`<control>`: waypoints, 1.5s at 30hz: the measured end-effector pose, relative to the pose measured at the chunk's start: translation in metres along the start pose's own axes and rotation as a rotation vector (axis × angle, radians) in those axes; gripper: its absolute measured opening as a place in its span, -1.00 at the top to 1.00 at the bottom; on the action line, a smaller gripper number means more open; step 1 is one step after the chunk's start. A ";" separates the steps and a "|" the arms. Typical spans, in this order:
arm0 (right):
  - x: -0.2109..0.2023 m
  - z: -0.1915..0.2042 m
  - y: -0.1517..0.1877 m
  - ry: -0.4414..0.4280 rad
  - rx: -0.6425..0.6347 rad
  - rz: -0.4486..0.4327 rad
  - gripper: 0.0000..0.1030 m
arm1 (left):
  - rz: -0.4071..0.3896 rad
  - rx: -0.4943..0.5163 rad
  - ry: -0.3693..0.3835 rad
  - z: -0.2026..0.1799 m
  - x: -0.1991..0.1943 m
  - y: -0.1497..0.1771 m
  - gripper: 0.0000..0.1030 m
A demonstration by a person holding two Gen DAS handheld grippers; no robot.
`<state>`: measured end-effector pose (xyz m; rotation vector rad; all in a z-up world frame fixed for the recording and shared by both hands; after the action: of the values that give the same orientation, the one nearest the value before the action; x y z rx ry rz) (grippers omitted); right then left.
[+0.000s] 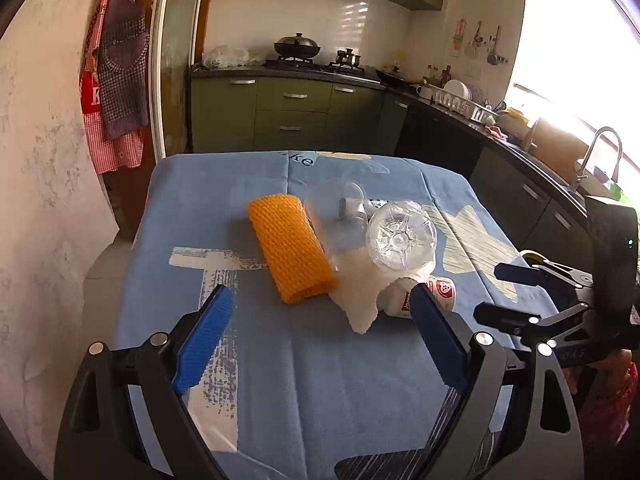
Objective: Collect trash
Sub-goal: 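Grasp the white supplement bottle with the right gripper and lift it, then carry the supplement bottle over the bin and open the right gripper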
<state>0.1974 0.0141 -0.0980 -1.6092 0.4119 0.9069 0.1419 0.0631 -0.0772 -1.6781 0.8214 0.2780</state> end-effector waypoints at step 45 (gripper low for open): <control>-0.016 -0.042 0.064 -0.082 -0.019 0.186 0.13 | 0.034 0.029 0.054 -0.019 0.021 -0.002 -0.73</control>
<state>0.1566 -0.0454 -0.1277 -1.5634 0.5027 1.1165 0.1542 0.0377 -0.0823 -1.6515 0.8907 0.2441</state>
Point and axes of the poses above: each gripper's, at about its wrist camera, not at the fingertips, and x roughly the way its jaws point, z to its left, y to its underside, the point moved 1 cm from there along x, roughly the way its jaws point, and after that the axes turned 12 degrees about y, right-handed, at the moved point
